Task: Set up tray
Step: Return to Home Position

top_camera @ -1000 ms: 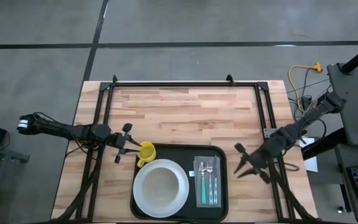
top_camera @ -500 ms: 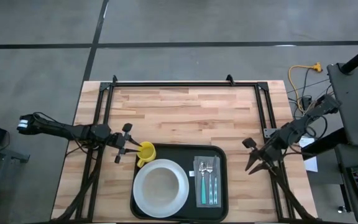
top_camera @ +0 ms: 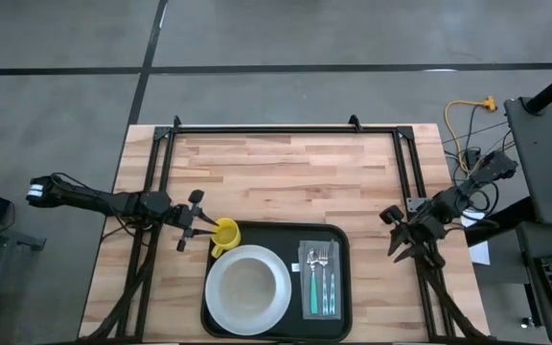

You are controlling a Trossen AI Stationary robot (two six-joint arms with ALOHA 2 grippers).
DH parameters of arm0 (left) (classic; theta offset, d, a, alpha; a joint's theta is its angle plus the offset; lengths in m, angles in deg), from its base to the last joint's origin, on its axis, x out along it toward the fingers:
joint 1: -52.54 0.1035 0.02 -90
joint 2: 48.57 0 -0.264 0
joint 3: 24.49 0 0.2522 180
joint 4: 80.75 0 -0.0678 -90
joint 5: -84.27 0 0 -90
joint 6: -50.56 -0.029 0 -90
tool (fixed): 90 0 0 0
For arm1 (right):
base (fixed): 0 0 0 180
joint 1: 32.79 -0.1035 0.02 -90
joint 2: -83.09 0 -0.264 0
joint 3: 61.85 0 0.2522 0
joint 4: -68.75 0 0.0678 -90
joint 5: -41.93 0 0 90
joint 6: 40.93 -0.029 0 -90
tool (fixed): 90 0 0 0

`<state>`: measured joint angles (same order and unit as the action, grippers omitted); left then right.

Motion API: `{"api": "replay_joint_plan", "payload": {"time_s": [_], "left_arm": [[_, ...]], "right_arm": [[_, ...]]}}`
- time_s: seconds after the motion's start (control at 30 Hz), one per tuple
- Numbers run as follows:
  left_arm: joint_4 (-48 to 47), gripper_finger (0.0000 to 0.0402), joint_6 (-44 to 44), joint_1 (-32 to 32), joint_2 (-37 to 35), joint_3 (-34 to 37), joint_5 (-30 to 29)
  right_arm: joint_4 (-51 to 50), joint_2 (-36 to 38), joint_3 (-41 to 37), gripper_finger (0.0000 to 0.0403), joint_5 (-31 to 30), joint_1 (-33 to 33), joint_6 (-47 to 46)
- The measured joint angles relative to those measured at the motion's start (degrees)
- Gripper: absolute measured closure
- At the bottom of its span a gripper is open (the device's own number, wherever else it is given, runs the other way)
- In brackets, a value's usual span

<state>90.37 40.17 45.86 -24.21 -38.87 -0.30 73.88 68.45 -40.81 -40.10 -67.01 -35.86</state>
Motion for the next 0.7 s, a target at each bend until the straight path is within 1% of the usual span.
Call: {"api": "replay_joint_plan", "payload": {"time_s": [0.27,0.47,0.6,0.7], "left_arm": [[0.0,0.0307,0.0,0.0,0.0,0.0,0.0],[0.01,0.0307,0.0,0.0,0.0,0.0,-0.01],[0.01,0.0307,0.0,0.0,0.01,0.0,0.0],[0.0,0.0307,0.0,0.0,0.07,0.0,0.0]], "right_arm": [[-0.04,8.33,-2.69,0.0334,0.2,0.0,-5.02],[-1.23,14.71,-6.82,0.033,3.34,0.0,-5.42],[-3.68,13.9,-6.79,0.0324,5.53,0.0,-5.01],[-6.85,13.57,-6.79,0.032,5.76,0.0,-4.31]]}}
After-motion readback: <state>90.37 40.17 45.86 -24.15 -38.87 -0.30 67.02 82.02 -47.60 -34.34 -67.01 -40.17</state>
